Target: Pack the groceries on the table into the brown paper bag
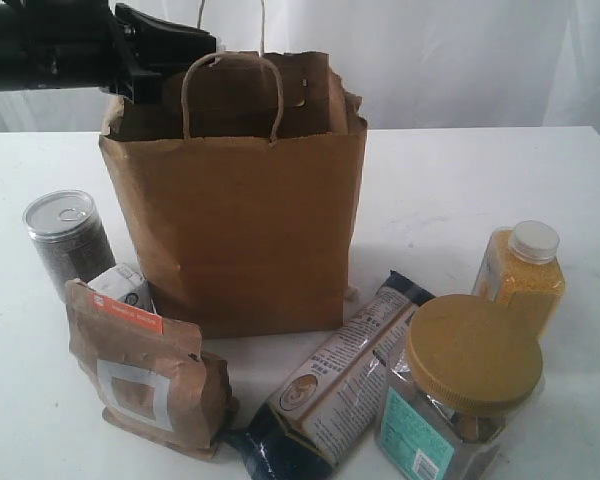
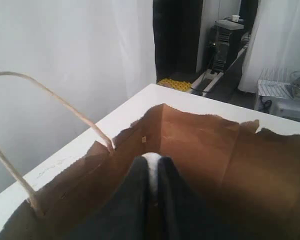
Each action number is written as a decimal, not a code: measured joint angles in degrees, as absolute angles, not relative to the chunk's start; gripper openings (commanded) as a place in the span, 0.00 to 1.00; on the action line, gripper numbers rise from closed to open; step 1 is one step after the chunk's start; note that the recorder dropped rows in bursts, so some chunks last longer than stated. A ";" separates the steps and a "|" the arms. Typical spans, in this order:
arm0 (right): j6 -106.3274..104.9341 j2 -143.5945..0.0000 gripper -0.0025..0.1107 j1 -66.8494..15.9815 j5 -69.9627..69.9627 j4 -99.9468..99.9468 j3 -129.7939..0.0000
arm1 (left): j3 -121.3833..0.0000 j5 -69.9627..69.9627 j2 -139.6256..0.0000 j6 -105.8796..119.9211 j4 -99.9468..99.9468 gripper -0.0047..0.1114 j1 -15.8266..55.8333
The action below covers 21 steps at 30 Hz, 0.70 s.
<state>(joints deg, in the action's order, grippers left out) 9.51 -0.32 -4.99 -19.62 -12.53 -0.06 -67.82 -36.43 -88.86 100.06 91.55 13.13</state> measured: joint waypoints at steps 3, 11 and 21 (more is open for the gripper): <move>9.51 -0.32 0.02 -4.99 -19.62 -12.53 -0.06 | -67.82 -36.31 -88.86 100.06 91.55 0.10 13.13; 9.51 -0.32 0.02 -4.99 -19.62 -12.53 -0.06 | -67.82 -36.31 -88.86 98.19 91.55 0.40 13.15; 9.51 -0.32 0.02 -4.99 -19.62 -12.53 -0.06 | -67.82 -36.20 -88.56 97.85 91.42 0.41 13.15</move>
